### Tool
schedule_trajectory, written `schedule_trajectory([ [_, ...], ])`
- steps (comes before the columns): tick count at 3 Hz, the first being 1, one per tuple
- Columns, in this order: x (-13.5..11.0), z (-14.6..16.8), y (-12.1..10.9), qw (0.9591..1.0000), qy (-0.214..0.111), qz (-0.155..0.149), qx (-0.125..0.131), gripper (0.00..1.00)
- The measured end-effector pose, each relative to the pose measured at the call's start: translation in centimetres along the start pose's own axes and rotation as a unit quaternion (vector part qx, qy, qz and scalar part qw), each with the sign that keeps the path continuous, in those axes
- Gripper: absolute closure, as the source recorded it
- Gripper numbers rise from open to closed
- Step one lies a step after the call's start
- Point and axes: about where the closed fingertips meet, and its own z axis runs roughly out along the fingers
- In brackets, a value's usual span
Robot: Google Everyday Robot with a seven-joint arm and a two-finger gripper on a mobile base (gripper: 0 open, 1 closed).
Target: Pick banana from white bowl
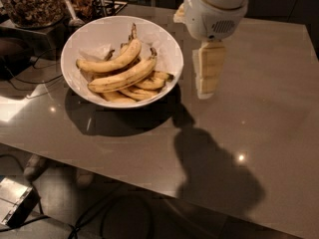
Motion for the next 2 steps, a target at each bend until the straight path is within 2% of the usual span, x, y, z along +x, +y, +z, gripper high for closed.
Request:
schedule_trajectory([
  [1, -2.6, 1.8, -1.9, 0.9986, 0.015, -0.050, 0.005, 0.08],
  [2, -4.2, 2.8, -2.9, 0.9961, 0.024, -0.084, 0.004, 0.17],
])
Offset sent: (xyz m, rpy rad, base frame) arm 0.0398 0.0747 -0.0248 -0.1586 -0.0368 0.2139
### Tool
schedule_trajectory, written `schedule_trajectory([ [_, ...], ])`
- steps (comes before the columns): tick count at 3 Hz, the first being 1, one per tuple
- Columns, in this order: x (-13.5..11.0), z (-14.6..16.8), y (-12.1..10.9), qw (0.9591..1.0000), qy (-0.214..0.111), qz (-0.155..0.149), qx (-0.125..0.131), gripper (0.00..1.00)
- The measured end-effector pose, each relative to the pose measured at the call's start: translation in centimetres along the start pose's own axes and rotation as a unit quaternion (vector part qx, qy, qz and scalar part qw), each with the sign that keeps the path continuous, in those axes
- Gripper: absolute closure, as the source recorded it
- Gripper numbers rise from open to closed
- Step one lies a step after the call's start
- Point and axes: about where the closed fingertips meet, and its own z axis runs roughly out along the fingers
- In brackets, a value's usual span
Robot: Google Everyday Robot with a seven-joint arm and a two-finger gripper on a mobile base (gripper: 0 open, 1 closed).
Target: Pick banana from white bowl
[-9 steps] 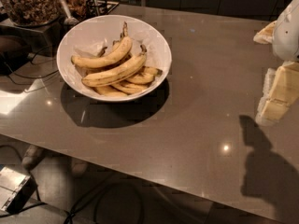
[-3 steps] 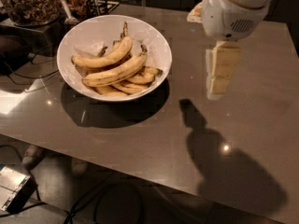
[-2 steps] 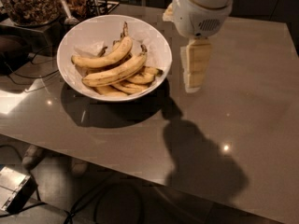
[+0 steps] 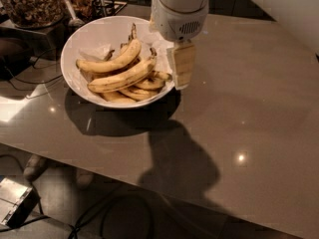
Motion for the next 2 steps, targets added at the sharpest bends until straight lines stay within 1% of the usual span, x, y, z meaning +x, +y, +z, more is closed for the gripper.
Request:
schedule_trajectory([
  [1, -1.7, 0.7, -1.3, 0.9992, 0.005, -0.039, 0.002, 0.25],
  [2, -3.3, 1.4, -2.5, 0.9973, 0.007, -0.073, 0.001, 0.31],
])
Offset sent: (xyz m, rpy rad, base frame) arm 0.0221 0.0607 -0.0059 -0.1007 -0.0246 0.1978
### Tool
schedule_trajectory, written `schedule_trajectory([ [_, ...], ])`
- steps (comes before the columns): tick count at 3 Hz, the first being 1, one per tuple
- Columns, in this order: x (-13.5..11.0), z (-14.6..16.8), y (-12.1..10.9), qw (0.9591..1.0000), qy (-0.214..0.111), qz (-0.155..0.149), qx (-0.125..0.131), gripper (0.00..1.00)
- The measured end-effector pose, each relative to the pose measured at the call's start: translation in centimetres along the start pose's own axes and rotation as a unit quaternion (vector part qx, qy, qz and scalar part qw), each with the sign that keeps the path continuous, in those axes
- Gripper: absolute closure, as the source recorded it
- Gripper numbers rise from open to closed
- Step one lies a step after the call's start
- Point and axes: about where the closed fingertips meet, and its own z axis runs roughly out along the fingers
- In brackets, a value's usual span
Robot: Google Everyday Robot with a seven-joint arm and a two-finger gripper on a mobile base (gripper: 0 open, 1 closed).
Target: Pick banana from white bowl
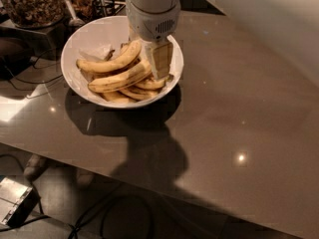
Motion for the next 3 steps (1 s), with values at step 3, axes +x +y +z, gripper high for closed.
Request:
schedule_trajectory([
  [3, -2.5, 3.1, -2.0, 0.9981, -0.003, -0.058, -0.021, 0.42],
])
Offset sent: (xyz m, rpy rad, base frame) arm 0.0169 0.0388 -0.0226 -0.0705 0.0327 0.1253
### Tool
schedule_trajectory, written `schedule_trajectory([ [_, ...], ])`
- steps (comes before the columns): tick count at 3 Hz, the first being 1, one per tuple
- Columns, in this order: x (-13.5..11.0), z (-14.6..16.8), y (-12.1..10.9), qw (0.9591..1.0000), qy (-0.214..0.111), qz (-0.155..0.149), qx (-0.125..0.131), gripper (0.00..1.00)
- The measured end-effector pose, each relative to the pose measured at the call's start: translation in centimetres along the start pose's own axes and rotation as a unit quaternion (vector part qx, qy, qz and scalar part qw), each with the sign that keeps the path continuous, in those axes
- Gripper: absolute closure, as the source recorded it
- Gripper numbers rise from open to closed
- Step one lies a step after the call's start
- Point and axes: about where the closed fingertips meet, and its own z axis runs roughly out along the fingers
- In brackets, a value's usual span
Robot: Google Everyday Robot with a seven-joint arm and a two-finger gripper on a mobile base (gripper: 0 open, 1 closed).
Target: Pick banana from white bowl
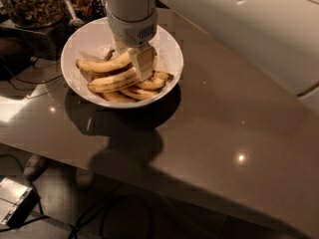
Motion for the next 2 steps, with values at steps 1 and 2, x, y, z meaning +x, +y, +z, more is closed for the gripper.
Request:
schedule_trajectory([
  [1, -0.14, 1.49, 0.04, 0.9999, -0.003, -0.006, -0.016, 0.45],
  [2, -0.20, 2.43, 0.15, 0.9996, -0.005, -0.010, -0.025, 0.48],
])
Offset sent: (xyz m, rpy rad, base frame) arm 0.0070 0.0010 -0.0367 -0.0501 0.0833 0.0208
